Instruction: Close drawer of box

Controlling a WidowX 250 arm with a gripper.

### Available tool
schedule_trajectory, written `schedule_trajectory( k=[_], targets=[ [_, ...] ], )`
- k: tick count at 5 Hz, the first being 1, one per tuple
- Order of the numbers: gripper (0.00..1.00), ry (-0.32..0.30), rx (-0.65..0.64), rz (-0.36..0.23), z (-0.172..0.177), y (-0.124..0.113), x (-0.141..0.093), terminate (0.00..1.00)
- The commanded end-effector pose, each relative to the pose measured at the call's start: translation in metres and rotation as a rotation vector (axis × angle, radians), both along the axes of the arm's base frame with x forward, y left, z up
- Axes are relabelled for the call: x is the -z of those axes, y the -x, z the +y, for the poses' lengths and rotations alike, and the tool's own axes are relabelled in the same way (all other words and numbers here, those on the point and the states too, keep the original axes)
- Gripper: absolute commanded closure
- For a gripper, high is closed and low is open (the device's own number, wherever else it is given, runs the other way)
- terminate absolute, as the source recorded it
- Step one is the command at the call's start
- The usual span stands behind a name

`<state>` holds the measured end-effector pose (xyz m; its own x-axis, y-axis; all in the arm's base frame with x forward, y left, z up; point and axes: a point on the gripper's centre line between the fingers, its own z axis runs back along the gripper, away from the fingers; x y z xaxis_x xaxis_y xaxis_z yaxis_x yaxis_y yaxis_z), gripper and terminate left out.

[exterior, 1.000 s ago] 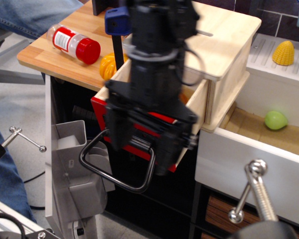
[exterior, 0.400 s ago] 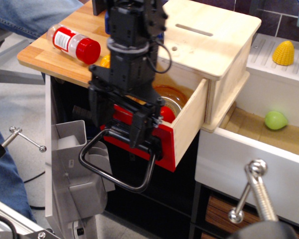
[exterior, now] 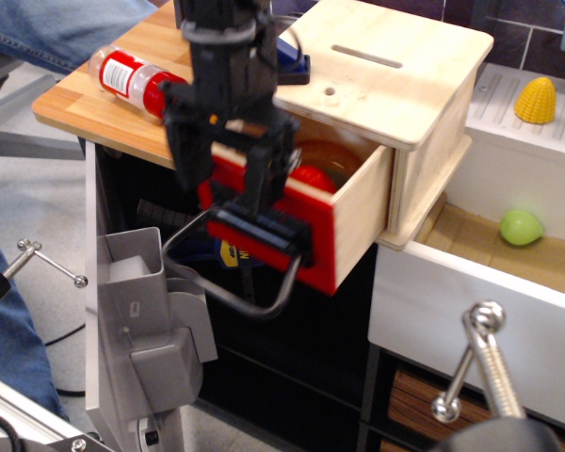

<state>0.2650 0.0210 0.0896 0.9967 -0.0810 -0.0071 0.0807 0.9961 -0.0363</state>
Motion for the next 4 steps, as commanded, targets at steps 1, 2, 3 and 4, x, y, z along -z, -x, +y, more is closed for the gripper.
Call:
schedule_trajectory(
  k=[1, 2, 3, 4],
  targets=[
    [0.0, 0.021, -0.059, -0.155, -0.01, -0.052, -0.031, 0.0],
    [0.0, 0.019, -0.1, -0.141, -0.016, -0.067, -0.027, 0.0],
    [0.0, 0.029, -0.099, -0.155, -0.02, -0.071, -0.025, 0.0],
    [0.0, 0.059, -0.089, -0.168, -0.02, -0.06, -0.037, 0.0]
  ],
)
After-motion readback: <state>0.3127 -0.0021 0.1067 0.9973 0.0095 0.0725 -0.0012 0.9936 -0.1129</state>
